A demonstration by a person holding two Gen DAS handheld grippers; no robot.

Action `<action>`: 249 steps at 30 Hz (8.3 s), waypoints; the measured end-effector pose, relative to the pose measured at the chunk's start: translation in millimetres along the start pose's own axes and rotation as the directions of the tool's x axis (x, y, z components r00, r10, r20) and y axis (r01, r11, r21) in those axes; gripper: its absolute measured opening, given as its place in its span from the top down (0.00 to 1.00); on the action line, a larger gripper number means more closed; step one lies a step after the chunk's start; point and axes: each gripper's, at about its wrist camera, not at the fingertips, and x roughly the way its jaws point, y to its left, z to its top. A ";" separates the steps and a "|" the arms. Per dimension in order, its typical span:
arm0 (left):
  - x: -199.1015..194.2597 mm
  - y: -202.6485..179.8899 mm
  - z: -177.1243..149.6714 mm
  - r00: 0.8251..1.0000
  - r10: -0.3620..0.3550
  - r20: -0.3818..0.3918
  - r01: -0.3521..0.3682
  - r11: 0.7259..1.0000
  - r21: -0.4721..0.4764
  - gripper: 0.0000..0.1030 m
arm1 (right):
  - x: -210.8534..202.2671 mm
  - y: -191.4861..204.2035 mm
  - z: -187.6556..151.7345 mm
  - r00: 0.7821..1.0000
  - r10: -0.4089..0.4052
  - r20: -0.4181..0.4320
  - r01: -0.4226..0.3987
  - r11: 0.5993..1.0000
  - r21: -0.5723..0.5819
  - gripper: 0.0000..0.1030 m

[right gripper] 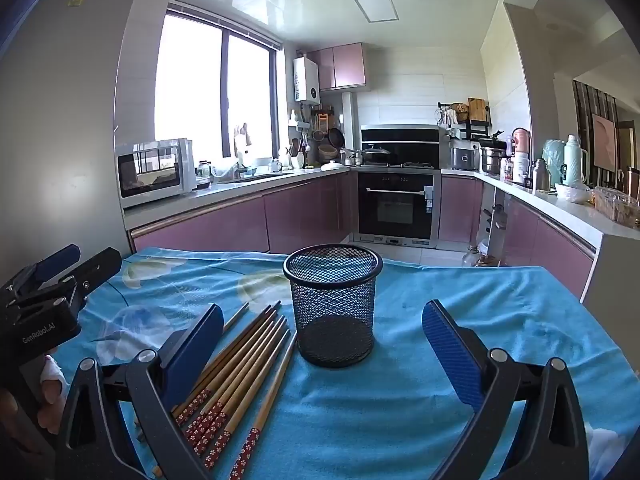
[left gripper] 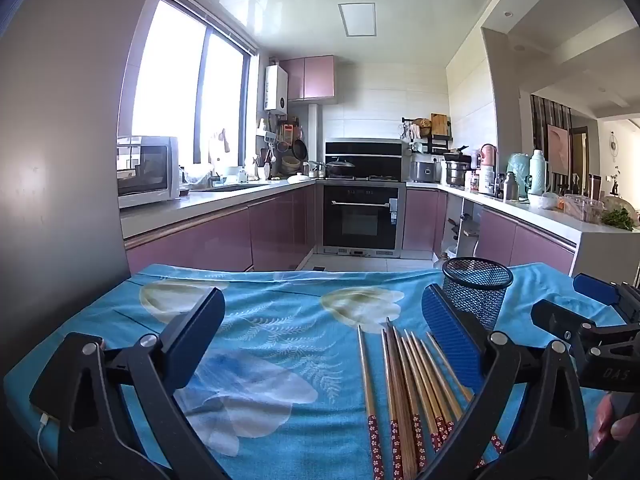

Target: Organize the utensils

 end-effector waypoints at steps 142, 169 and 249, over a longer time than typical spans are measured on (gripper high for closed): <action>27.7 1.8 -0.6 0.984 -0.019 -0.178 0.029 0.998 0.051 0.06 | 31.7 8.0 -4.8 0.979 0.077 -0.188 -0.086 0.995 -0.044 0.06; 155.8 -20.6 -55.0 0.740 -0.193 -0.644 0.282 0.959 0.037 0.64 | 114.4 15.5 -23.5 0.807 0.132 -0.575 -0.166 0.986 -0.006 0.87; 110.9 35.5 -54.1 0.699 -0.221 -0.680 0.200 0.973 -0.111 0.57 | 114.8 -70.8 104.9 0.909 0.263 -0.322 -0.238 0.964 0.115 0.94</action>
